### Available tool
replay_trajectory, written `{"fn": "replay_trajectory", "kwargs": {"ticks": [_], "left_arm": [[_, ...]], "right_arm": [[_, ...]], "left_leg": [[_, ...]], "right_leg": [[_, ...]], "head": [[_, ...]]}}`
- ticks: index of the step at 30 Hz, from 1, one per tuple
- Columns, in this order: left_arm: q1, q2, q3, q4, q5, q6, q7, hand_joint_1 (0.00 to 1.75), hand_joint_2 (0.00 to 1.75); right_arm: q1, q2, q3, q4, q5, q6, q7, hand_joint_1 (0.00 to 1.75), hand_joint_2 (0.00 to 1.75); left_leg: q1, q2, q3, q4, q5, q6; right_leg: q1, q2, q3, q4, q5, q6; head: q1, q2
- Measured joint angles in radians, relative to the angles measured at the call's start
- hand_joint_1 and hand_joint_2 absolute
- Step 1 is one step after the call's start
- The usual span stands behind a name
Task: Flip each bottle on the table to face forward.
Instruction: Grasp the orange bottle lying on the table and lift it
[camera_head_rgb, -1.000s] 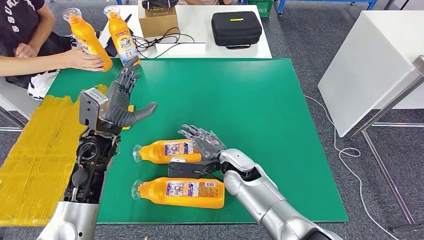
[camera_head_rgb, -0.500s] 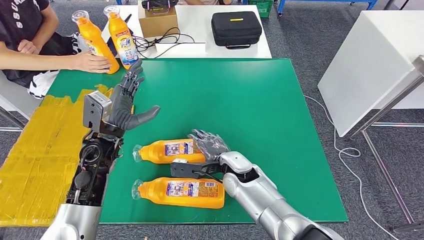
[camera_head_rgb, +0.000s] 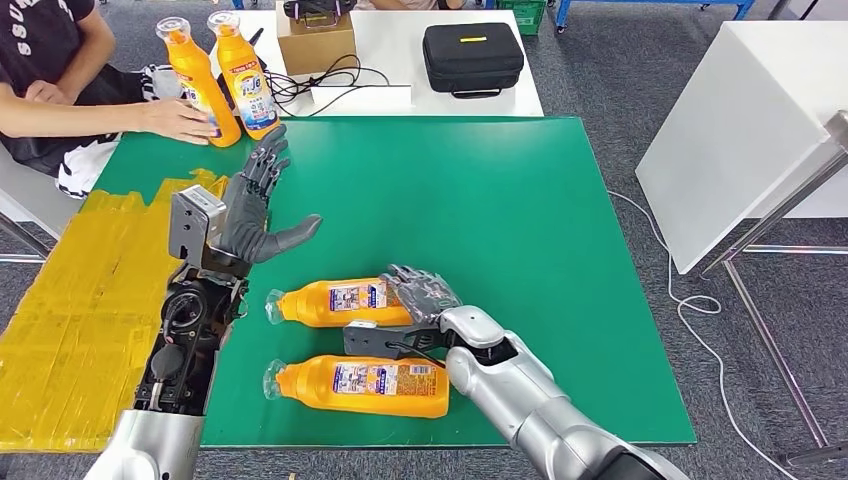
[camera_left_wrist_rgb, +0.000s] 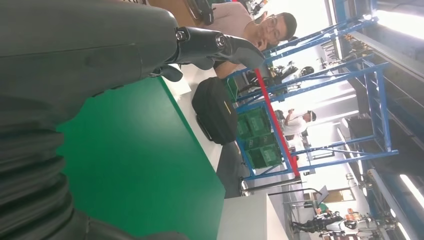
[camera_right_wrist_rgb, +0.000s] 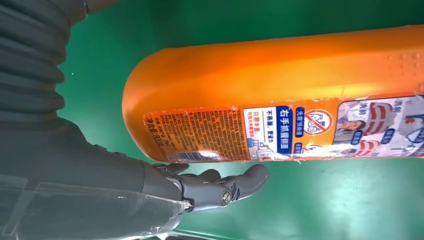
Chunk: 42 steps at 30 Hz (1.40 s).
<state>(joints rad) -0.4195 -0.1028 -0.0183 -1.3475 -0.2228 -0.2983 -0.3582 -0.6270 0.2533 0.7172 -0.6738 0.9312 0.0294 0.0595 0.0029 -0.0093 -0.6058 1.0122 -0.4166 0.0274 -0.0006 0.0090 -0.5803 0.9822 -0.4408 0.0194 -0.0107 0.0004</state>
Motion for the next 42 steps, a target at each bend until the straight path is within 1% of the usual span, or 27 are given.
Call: {"fn": "replay_trajectory", "kwargs": {"ticks": [13, 14, 15, 17, 18, 20, 24, 32, 39, 42], "left_arm": [[-0.001, -0.004, 0.0, 0.008, 0.0, -0.002, 0.0, 0.0, 1.75], [-0.001, -0.005, 0.0, 0.01, 0.001, -0.002, 0.0, 0.0, 1.75], [-0.002, -0.006, 0.0, 0.011, 0.001, -0.002, 0.0, 0.0, 1.75], [-0.003, -0.009, -0.001, 0.012, 0.0, -0.001, 0.0, 0.0, 1.75], [-0.003, -0.01, -0.003, 0.012, 0.0, -0.001, 0.0, 0.0, 1.75], [-0.003, -0.013, -0.009, 0.011, -0.002, -0.001, -0.002, 0.0, 1.75], [-0.004, -0.018, -0.023, 0.011, -0.01, 0.005, -0.006, 0.0, 1.75], [-0.002, -0.021, -0.05, -0.008, -0.032, 0.012, -0.019, 0.0, 1.75], [0.001, -0.021, -0.059, -0.018, -0.037, 0.015, -0.02, 0.0, 1.75], [0.003, -0.021, -0.059, -0.019, -0.038, 0.015, -0.02, 0.0, 1.75]], "right_arm": [[-0.009, 0.005, -0.004, 0.032, -0.017, 0.007, 0.0, 0.0, 1.75], [-0.01, 0.006, -0.006, 0.037, -0.02, 0.008, -0.001, 0.24, 1.75], [-0.012, 0.006, -0.009, 0.044, -0.024, 0.01, -0.004, 0.58, 1.75], [-0.015, 0.007, -0.016, 0.058, -0.032, 0.014, -0.01, 1.35, 1.75], [-0.018, 0.008, -0.019, 0.067, -0.034, 0.015, -0.011, 1.52, 1.75], [-0.024, 0.009, -0.026, 0.087, -0.035, 0.012, -0.01, 1.63, 1.75], [-0.035, 0.013, -0.044, 0.125, -0.028, -0.006, -0.009, 1.71, 1.75], [-0.037, 0.019, -0.071, 0.148, -0.003, -0.025, -0.016, 1.75, 1.75], [-0.028, 0.02, -0.101, 0.151, -0.002, -0.081, -0.035, 1.75, 1.75], [-0.025, 0.02, -0.111, 0.151, -0.003, -0.09, -0.037, 1.75, 1.75]], "left_leg": [[0.0, 0.0, 0.0, 0.0, 0.0, 0.0], [0.0, 0.0, 0.0, 0.0, 0.0, 0.0], [0.0, 0.0, 0.0, 0.0, 0.0, 0.0], [0.0, 0.0, 0.0, 0.0, 0.0, 0.0], [0.0, 0.0, 0.0, 0.0, 0.0, 0.0], [0.0, 0.0, 0.0, 0.0, 0.0, 0.0], [0.0, 0.0, 0.001, 0.0, 0.0, 0.0], [0.0, 0.0, 0.001, 0.0, 0.0, 0.0], [0.0, 0.0, 0.001, 0.0, 0.0, 0.0], [0.0, 0.0, 0.001, 0.0, 0.0, 0.0]], "right_leg": [[0.0, 0.0, 0.0, 0.0, 0.0, 0.0], [0.0, 0.0, 0.0, 0.0, 0.0, 0.0], [0.0, 0.0, 0.0, 0.0, 0.0, 0.0], [0.0, 0.0, 0.0, 0.0, 0.0, 0.0], [0.0, 0.0, 0.0, 0.0, 0.0, 0.0], [0.0, 0.0, 0.0, 0.0, 0.0, 0.0], [0.0, 0.0, 0.0, 0.0, 0.0, 0.0], [0.0, 0.0, 0.001, 0.0, 0.0, 0.0], [0.0, 0.0, 0.001, 0.0, 0.0, 0.0], [0.0, 0.0, 0.001, 0.0, 0.0, 0.0]], "head": [[0.0, 0.0], [0.0, 0.0], [0.0, 0.0], [0.0, 0.0], [0.0, 0.0], [0.0, 0.0], [0.0, 0.0], [0.0, 0.0], [0.0, 0.0], [0.0, 0.0]]}}
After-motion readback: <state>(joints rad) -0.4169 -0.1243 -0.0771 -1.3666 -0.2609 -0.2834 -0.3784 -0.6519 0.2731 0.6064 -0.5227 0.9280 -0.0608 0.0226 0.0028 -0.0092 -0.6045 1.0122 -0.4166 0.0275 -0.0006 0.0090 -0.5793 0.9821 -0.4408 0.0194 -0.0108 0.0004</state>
